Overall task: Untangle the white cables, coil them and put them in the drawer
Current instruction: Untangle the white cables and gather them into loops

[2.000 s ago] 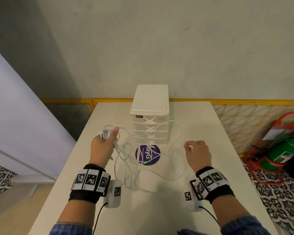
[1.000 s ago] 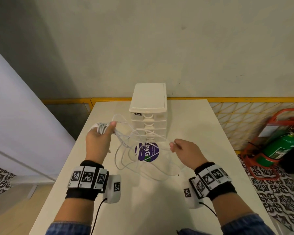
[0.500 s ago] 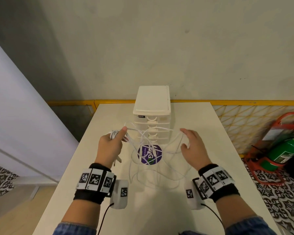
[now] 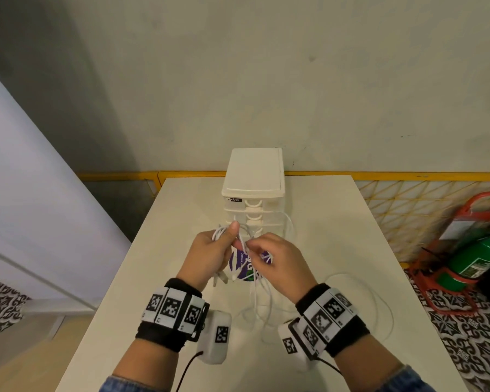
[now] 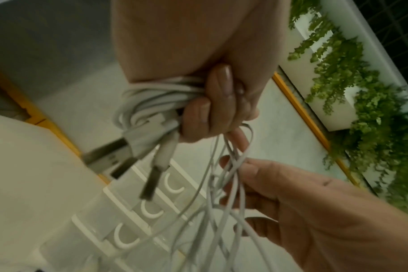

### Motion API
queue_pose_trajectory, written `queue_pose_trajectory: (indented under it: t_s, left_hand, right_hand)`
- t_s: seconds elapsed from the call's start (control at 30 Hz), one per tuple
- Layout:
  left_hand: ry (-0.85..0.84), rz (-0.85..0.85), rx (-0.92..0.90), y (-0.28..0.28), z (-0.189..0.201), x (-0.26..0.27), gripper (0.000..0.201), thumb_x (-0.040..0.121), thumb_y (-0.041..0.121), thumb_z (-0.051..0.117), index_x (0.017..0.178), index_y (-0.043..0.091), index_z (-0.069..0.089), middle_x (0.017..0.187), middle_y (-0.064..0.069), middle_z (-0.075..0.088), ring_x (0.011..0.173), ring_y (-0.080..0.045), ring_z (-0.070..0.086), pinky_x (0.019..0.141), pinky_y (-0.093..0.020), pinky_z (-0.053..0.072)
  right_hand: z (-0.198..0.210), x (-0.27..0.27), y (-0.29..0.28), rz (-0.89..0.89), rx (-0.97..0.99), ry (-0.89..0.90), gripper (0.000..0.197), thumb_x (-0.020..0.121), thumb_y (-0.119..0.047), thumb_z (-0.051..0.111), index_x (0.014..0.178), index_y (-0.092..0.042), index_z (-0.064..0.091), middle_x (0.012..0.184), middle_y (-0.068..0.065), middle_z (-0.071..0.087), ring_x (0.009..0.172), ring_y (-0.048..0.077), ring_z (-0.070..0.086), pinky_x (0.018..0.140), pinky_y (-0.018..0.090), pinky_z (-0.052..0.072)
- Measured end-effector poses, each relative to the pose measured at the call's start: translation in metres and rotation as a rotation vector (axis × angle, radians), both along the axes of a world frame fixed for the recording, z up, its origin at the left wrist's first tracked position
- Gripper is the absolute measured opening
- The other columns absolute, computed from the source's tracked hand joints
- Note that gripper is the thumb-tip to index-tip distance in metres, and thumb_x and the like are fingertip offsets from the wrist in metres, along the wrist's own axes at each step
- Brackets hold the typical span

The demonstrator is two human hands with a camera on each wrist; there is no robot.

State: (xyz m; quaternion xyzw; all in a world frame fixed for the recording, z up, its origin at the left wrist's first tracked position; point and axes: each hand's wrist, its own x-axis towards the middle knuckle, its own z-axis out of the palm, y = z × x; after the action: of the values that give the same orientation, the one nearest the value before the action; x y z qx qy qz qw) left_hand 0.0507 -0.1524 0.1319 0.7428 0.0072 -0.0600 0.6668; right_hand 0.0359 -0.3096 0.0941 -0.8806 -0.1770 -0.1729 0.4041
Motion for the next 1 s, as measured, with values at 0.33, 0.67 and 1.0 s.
queue_pose_trajectory:
  t_s: [0.33,0.67,1.0]
  left_hand:
    - [-0.021,0.352,0.286,0.035,-0.011,0.019,0.05,0.084,0.045,0.065,0.086,-0.005,0.062,0.063,-0.01,0.045,0.056,-0.022,0.045,0.046,-0.03,0.046]
    - [0.064,0.494,0.033,0.071,-0.007,0.023,0.033,0.086,0.042,0.066,0.083,0.009,0.062,0.058,-0.005,0.04,0.05,-0.017,0.036,0.053,-0.028,0.036]
    - [0.013,0.125,-0.175,-0.001,0.011,0.003,0.034,0.092,0.032,0.058,0.07,0.007,0.061,0.046,-0.003,0.031,0.038,-0.012,0.026,0.037,-0.017,0.029]
  right_hand:
    - [0.002,-0.001,-0.014,0.07,-0.04,0.011,0.026,0.09,-0.018,0.049,0.105,-0.015,0.069,0.094,-0.002,0.065,0.081,0.006,0.058,0.075,0.008,0.041]
    - [-0.024,0.015,-0.074,-0.407,0.067,0.041,0.024,0.092,-0.005,0.04,0.09,-0.01,0.063,0.09,0.002,0.062,0.077,0.012,0.056,0.07,0.024,0.043]
    - [0.0,-0.005,-0.032,-0.081,-0.01,0.097,0.046,0.084,-0.037,0.043,0.128,-0.022,0.051,0.117,-0.007,0.055,0.104,0.003,0.05,0.093,0.016,0.039]
